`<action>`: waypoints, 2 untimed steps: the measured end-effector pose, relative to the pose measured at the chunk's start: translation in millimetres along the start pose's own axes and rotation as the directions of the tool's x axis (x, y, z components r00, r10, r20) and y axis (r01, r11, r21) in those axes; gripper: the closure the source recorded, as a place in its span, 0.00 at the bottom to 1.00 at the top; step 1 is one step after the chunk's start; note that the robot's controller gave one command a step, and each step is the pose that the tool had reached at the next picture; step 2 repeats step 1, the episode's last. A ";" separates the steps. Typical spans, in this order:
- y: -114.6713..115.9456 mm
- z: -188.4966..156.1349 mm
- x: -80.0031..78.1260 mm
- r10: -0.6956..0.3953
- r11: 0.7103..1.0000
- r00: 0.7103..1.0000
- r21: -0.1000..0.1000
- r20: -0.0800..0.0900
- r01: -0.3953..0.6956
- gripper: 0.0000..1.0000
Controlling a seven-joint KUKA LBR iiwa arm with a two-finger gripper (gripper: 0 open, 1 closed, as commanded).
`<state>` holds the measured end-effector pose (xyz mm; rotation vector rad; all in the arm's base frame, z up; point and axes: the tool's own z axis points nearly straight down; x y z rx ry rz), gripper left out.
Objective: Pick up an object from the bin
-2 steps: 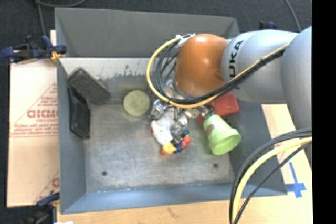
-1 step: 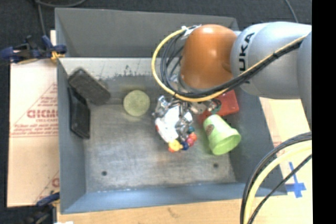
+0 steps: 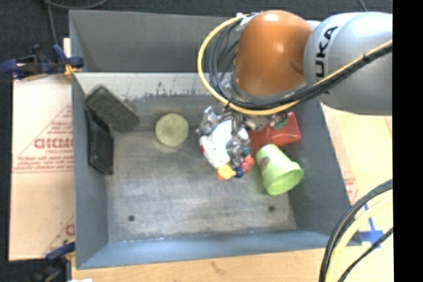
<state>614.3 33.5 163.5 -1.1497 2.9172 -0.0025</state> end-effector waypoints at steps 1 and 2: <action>4.8 -57.9 1.5 -0.012 1.000 1.000 -0.006 -0.006 0.011 1.00; 4.8 -57.9 1.5 -0.012 1.000 1.000 -0.006 -0.006 0.011 1.00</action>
Offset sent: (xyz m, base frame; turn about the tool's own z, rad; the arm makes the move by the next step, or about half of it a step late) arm 0.0179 0.0051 0.0387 -0.0010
